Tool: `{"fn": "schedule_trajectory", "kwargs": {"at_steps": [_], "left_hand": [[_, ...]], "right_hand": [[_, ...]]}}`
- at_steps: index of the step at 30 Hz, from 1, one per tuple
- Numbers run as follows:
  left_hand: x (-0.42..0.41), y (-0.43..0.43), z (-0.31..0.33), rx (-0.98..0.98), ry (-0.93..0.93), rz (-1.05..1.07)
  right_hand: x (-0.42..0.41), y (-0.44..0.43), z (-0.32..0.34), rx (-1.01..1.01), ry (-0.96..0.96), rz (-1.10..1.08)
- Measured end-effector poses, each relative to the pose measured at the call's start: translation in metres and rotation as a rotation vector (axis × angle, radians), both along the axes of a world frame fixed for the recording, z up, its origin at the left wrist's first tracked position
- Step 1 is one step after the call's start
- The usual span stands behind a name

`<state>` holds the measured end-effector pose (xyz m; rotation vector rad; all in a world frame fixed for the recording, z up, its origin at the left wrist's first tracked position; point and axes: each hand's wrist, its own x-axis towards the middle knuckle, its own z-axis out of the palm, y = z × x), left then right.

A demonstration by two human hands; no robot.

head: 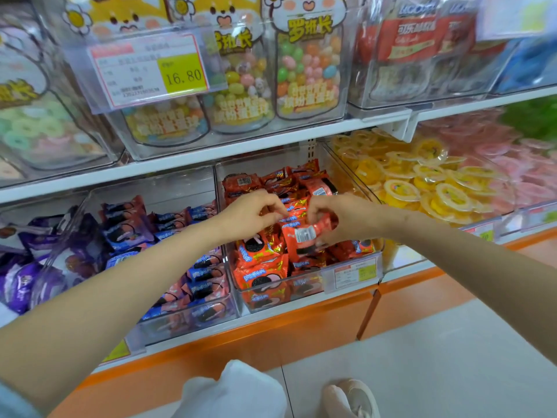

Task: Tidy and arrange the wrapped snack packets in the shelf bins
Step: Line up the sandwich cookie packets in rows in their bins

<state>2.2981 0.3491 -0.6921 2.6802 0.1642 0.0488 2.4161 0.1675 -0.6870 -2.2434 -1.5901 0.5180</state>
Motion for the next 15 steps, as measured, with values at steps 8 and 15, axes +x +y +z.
{"fn": "schedule_trajectory", "kwargs": {"at_steps": [8,15], "left_hand": [[0.005,-0.026,0.021,-1.174,0.267,0.297],[0.002,-0.021,0.007,-1.034,0.095,0.309]], "right_hand": [[-0.002,-0.018,-0.016,0.602,-0.269,-0.138],[-0.001,-0.027,-0.024,0.680,0.020,-0.117]]}}
